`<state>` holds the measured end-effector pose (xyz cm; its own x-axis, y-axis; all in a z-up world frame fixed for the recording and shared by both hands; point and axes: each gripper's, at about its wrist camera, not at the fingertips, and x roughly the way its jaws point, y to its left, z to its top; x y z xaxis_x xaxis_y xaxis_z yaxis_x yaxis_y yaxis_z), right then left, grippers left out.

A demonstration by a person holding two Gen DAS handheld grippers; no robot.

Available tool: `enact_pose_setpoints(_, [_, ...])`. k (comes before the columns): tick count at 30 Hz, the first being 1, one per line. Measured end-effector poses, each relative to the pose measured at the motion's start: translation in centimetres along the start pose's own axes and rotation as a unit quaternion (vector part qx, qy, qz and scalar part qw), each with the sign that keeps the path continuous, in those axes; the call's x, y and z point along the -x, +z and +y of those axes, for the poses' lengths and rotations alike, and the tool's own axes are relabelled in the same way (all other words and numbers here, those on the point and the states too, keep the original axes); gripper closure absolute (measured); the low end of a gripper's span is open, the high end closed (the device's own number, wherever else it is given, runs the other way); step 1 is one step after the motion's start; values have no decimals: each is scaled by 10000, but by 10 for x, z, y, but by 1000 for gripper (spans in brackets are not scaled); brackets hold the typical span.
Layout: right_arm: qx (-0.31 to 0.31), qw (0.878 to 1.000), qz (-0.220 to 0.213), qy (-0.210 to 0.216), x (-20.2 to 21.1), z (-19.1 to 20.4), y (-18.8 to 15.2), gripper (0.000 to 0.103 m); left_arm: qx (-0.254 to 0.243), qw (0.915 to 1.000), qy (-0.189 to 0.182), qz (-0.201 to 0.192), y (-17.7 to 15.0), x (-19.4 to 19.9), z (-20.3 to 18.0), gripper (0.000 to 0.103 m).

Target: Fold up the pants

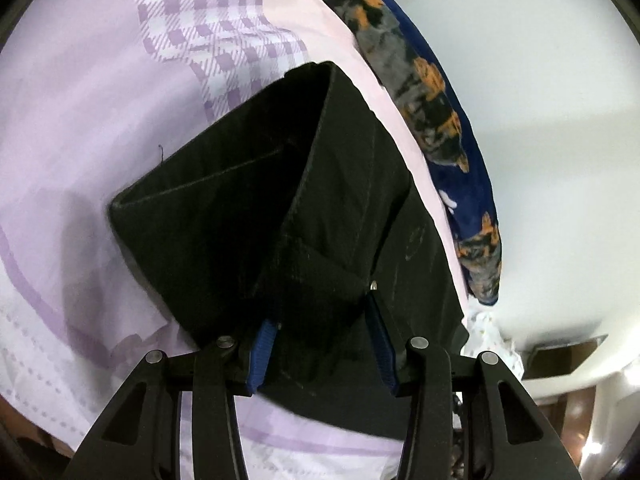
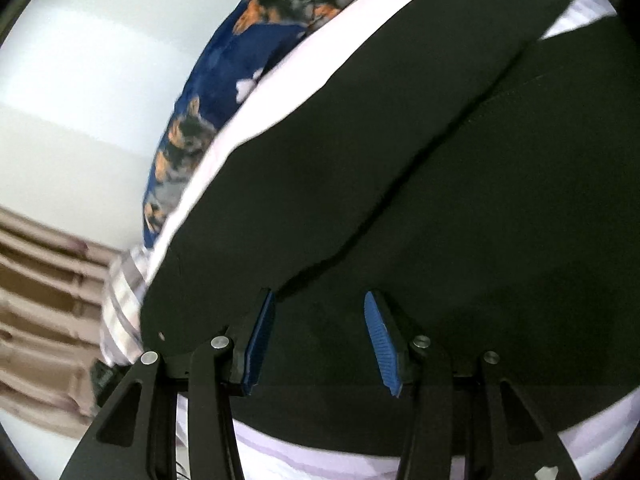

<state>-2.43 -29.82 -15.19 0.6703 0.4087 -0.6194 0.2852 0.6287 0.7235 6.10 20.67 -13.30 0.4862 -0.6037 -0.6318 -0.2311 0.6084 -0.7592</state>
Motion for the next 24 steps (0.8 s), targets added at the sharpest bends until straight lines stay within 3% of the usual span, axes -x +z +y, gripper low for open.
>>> enact_pose_setpoints(1, [-45, 10000, -61, 38, -2, 0, 5, 59, -19, 10000, 11, -32, 1, 0, 1, 69])
enact_pose_setpoints(6, [-279, 9992, -284, 61, -13, -6, 25, 71, -265, 9992, 183, -230, 7, -4, -4, 82])
enact_pose_setpoints(11, [-529, 9974, -483, 70, -17, -27, 44, 86, -355, 9987, 280, -230, 14, -1, -9, 84])
enact_pose_setpoints(14, [-711, 9959, -542, 152, -17, -37, 51, 89, -331, 9989, 286, -193, 17, 0, -9, 84])
enact_pose_setpoints(24, [-170, 9967, -745, -288, 5, -22, 54, 98, -765, 9957, 516, -47, 20, 1, -19, 85])
